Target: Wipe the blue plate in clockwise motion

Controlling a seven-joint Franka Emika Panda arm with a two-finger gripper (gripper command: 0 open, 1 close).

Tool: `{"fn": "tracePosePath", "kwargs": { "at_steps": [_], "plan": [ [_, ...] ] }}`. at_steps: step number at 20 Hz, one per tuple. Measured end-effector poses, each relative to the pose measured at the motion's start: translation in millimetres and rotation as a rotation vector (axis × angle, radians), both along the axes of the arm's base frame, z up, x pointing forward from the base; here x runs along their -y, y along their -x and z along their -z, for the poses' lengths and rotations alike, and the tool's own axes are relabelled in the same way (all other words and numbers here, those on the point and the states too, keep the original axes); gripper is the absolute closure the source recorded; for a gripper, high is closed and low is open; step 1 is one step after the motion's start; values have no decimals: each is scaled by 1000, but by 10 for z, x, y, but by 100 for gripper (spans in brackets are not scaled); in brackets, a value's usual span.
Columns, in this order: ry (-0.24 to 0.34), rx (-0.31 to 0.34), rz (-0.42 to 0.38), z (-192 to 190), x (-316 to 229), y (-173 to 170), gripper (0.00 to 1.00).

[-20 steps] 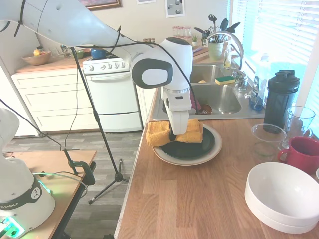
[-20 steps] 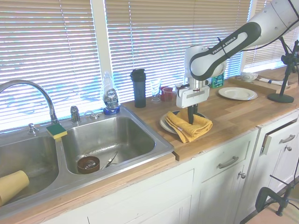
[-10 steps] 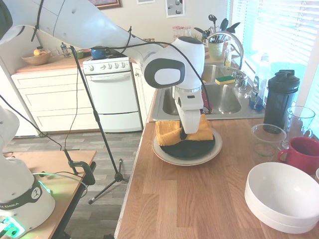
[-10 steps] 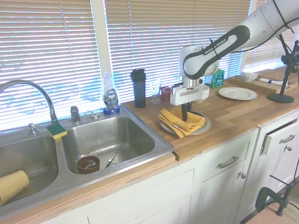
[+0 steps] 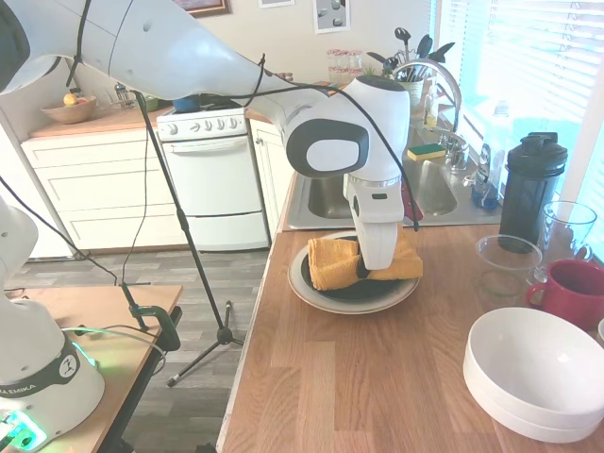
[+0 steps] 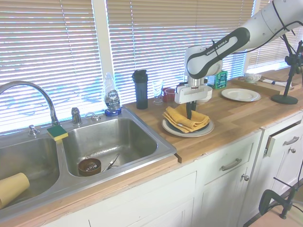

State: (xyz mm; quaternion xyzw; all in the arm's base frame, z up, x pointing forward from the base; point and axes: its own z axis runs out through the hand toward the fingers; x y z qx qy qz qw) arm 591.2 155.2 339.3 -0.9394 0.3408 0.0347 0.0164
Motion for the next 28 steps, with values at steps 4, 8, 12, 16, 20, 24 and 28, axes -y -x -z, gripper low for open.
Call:
{"fn": "tracePosePath", "kwargs": {
  "at_steps": [4,8,12,16,20,24,28],
  "plan": [
    [8,4,-10,-14,-21,14,100],
    [13,18,-15,-120,-17,89,100],
    [11,52,-13,-396,15,244,100],
    [9,94,-14,-713,56,416,100],
    [11,138,-6,-1068,152,588,100],
    [12,162,28,-1369,362,754,100],
    [8,164,84,-1511,647,836,100]
  ]
}}
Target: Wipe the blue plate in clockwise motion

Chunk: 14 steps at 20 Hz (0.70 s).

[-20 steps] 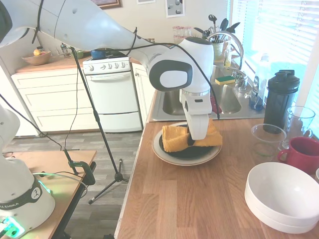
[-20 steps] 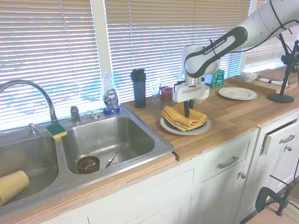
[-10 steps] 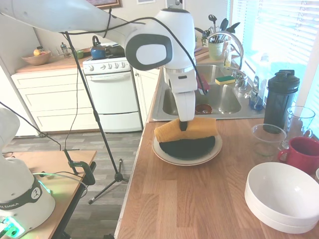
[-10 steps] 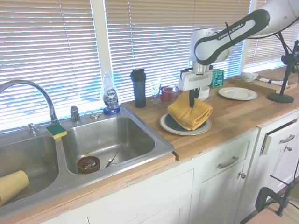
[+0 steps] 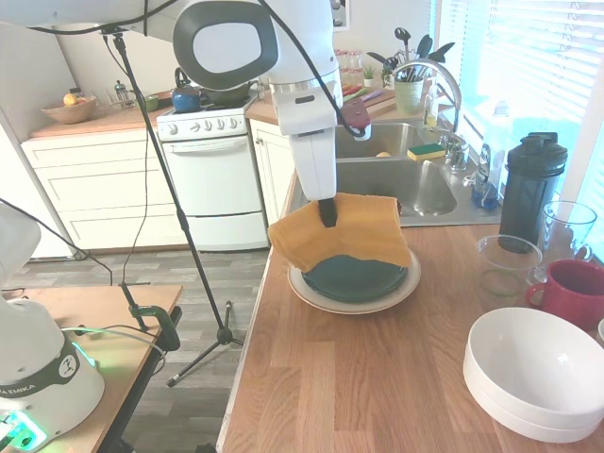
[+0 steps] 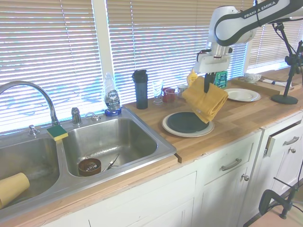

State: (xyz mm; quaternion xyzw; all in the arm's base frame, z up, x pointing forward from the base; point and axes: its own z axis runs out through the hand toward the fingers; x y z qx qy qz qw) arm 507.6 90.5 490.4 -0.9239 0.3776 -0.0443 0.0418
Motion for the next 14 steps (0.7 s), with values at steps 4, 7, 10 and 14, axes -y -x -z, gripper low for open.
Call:
{"fn": "tracePosePath", "kwargs": {
  "at_steps": [4,7,10,14],
  "plan": [
    [-10,-18,38,37,313,-1,100],
    [-12,-37,62,139,547,10,100],
    [-14,-59,85,274,818,13,100],
    [-16,-88,93,524,1005,-30,100]
  ]
}}
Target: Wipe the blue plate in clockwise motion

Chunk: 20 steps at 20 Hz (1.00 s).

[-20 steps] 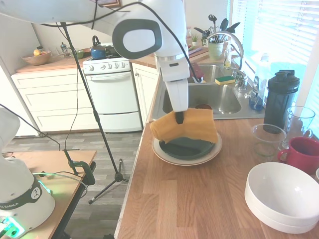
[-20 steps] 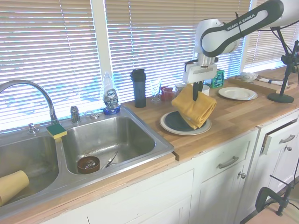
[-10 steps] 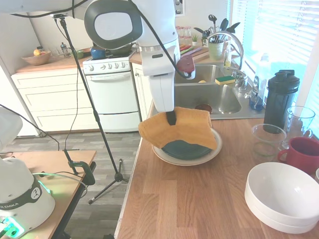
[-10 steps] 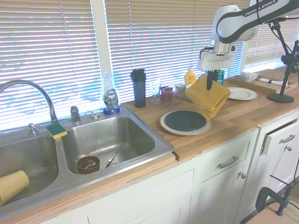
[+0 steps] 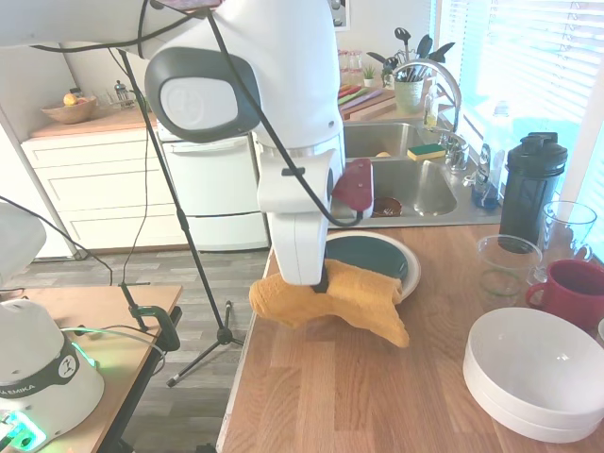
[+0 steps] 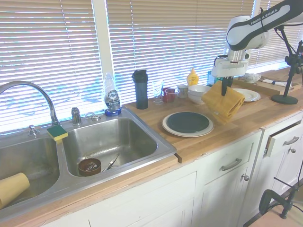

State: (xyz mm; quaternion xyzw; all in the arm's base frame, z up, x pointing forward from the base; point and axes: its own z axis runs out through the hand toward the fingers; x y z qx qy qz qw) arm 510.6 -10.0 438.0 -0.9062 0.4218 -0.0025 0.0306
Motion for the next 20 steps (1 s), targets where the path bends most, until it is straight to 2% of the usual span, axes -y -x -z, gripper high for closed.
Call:
{"fn": "tracePosePath", "kwargs": {
  "at_steps": [5,9,13,16,20],
  "plan": [
    [-16,-44,-19,514,65,-126,100],
    [-69,-76,-19,854,222,-194,100],
    [-145,-76,-14,1007,477,-249,100],
    [-238,-62,-27,1073,618,-276,100],
    [-355,-77,-44,1157,797,-279,100]
  ]
}}
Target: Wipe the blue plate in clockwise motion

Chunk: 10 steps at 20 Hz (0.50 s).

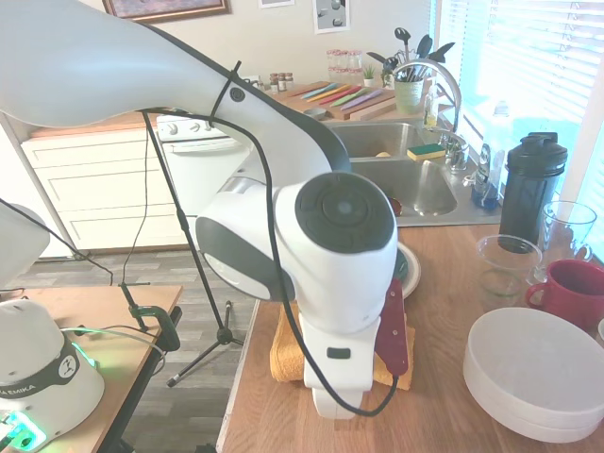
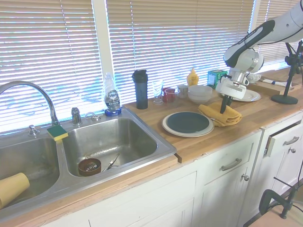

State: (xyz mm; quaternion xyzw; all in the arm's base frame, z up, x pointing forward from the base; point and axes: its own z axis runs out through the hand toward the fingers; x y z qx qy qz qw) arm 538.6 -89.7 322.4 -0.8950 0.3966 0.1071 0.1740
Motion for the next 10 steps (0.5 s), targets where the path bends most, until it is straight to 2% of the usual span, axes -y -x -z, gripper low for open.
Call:
{"fn": "tracePosePath", "kwargs": {
  "at_steps": [4,5,10],
  "plan": [
    [-38,-12,11,64,186,-6,100],
    [-39,-14,14,78,223,-4,0],
    [-35,-18,11,107,237,-1,0]
  ]
}}
